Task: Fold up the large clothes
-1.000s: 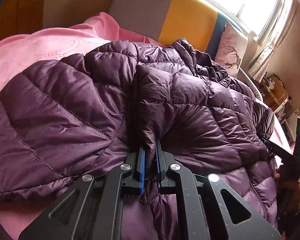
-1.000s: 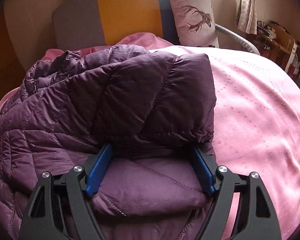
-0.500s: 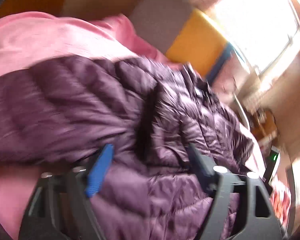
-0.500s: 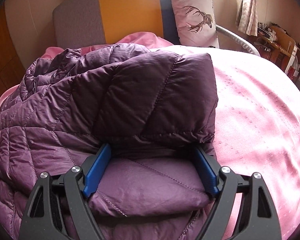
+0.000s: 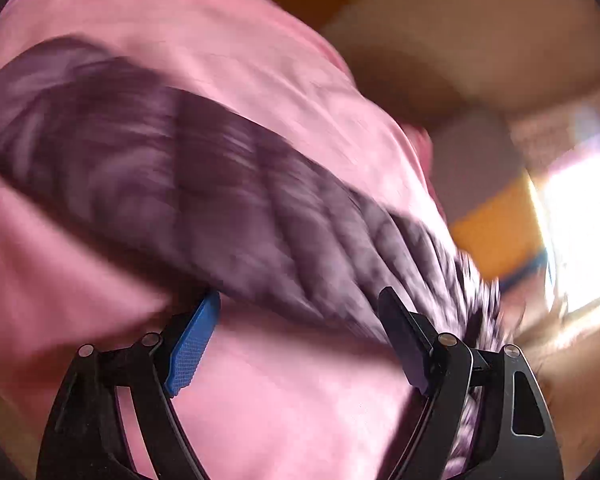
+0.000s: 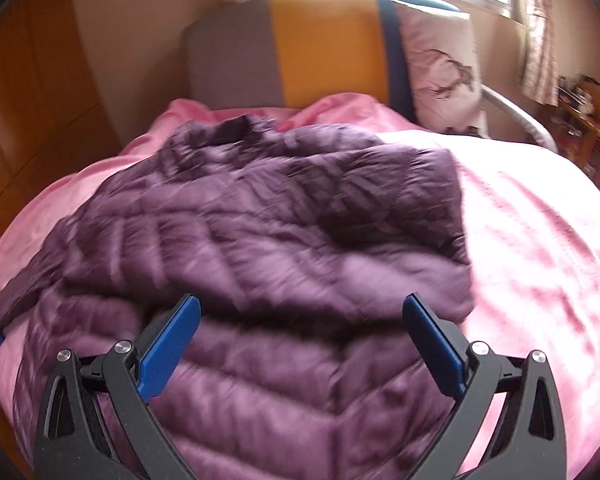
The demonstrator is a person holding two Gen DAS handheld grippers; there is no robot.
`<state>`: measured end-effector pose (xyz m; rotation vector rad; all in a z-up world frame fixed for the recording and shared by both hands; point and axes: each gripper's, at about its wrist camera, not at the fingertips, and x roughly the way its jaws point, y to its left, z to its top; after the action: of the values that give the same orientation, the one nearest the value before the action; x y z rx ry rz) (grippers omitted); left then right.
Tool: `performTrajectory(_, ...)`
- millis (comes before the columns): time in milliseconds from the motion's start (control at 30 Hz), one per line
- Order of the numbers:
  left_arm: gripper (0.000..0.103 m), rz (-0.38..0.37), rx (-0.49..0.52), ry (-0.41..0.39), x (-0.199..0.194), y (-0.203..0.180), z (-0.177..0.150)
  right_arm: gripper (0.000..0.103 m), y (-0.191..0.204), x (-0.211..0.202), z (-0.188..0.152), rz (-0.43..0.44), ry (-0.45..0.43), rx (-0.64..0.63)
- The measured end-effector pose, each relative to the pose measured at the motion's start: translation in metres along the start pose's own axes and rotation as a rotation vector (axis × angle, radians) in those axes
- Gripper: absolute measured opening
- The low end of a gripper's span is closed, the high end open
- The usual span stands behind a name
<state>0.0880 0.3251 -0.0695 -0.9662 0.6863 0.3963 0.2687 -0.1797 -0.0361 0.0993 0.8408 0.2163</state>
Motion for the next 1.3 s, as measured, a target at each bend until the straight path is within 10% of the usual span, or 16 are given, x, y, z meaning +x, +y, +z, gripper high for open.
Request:
performTrajectory(133, 0.073, 0.011, -0.164, -0.076, -0.011, 0.039, 0.029, 0.101, 0.026, 0.006, -0.019, 0.005, 0.016, -0.078)
performTrajectory(300, 0.021, 0.016, -0.184, -0.073, -0.010, 0.043, 0.051, 0.101, 0.024, 0.026, -0.031, -0.003, 0.071, -0.038)
performTrajectory(600, 0.021, -0.185, 0.226, -0.121, -0.034, -0.091, 0.036, 0.101, 0.016, 0.030, -0.036, 0.018, 0.085, 0.009)
performTrajectory(900, 0.021, -0.394, 0.710, 0.070, 0.006, -0.244, -0.102, 0.101, 0.009, 0.027, -0.038, 0.034, 0.062, 0.067)
performTrajectory(1100, 0.026, -0.377, 0.905, 0.206, 0.046, -0.271, -0.189, 0.099, 0.001, 0.024, -0.040, 0.068, 0.043, 0.117)
performTrajectory(1300, 0.049, -0.344, 0.940, 0.241, 0.056, -0.254, -0.201, 0.083, -0.008, 0.018, -0.037, 0.094, 0.040, 0.167)
